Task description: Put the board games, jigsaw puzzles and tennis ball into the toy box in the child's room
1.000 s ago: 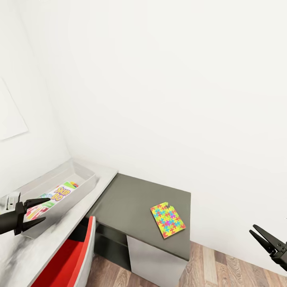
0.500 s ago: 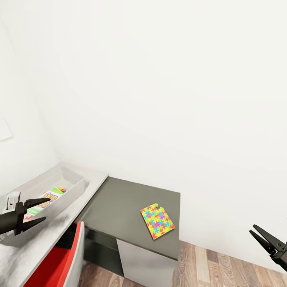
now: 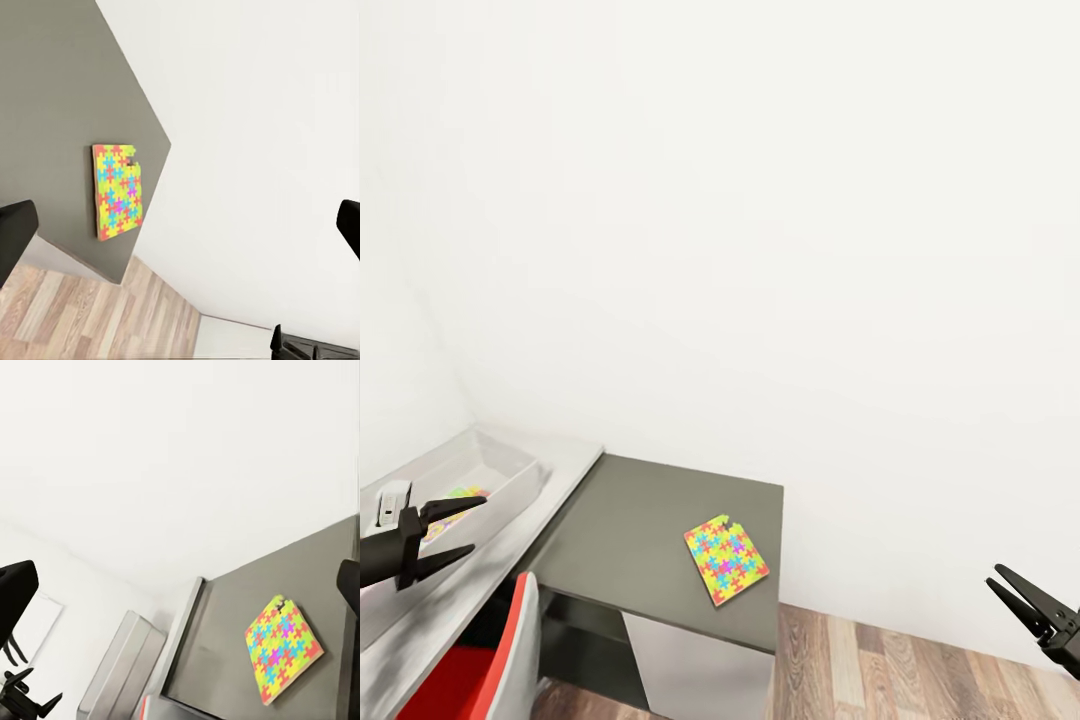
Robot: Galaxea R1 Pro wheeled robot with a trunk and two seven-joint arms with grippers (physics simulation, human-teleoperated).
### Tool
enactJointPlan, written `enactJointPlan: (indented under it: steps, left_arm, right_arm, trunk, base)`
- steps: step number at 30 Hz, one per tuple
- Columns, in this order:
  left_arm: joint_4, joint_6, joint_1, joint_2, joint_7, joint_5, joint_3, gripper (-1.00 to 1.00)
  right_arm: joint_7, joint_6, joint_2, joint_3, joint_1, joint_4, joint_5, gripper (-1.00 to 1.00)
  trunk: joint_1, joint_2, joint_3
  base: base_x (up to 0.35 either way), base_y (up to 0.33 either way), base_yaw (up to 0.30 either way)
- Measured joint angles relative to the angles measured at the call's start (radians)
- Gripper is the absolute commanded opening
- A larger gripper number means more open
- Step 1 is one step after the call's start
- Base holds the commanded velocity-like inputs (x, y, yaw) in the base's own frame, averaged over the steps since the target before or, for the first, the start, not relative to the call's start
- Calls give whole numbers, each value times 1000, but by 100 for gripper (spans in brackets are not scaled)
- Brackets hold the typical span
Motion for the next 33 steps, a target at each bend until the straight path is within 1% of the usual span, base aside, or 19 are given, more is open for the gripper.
enactJointPlan:
  steps: [14,33]
  left_arm:
    - [1,0,0,0,0,0,-1,100]
    - [1,0,0,0,0,0,-1,100]
  right_arm:
    - [0,1,-2,0,-3,3,-1,100]
    - [-10,-1,5,-1,-3,-7,-2,100]
  trunk:
    - [0,0,20]
    - [0,0,22]
  base:
    - [0,-1,-156]
    - [0,0,-10]
